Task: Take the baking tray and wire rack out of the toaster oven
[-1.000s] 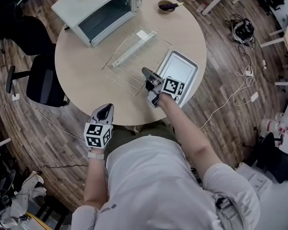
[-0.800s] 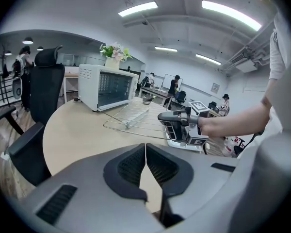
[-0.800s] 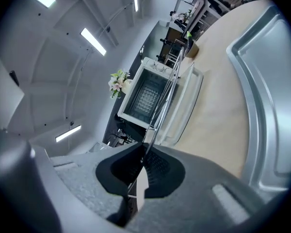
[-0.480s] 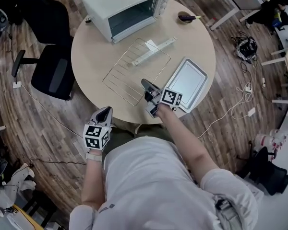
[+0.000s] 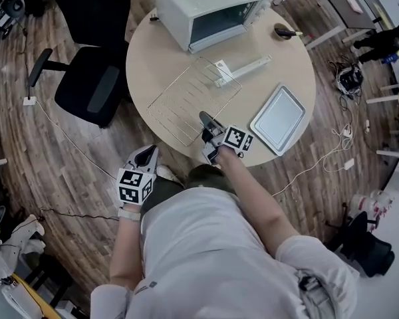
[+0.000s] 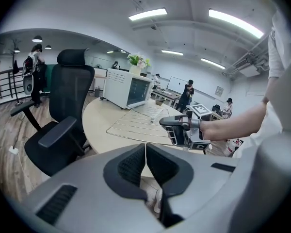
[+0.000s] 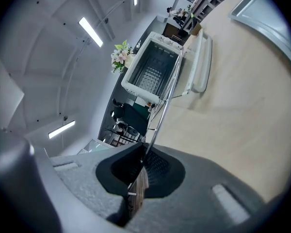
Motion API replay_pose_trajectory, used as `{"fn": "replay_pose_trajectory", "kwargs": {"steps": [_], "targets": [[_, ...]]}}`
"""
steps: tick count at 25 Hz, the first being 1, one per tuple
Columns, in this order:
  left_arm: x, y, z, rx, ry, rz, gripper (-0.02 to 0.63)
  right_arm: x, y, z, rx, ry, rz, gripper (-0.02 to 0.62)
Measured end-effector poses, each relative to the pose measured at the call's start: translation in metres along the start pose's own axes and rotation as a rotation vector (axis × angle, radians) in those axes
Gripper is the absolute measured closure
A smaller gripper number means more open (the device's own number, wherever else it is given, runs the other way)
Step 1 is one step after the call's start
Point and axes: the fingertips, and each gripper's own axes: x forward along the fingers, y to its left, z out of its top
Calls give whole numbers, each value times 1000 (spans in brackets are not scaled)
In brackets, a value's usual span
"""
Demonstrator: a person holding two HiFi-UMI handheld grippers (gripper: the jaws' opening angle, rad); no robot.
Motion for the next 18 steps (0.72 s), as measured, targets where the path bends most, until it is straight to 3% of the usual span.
{"fn": "replay_pose_trajectory", "kwargs": {"steps": [18], "targets": [[-56, 70, -49, -47, 22, -10, 609, 57, -19, -68, 80, -31, -118, 589]]}}
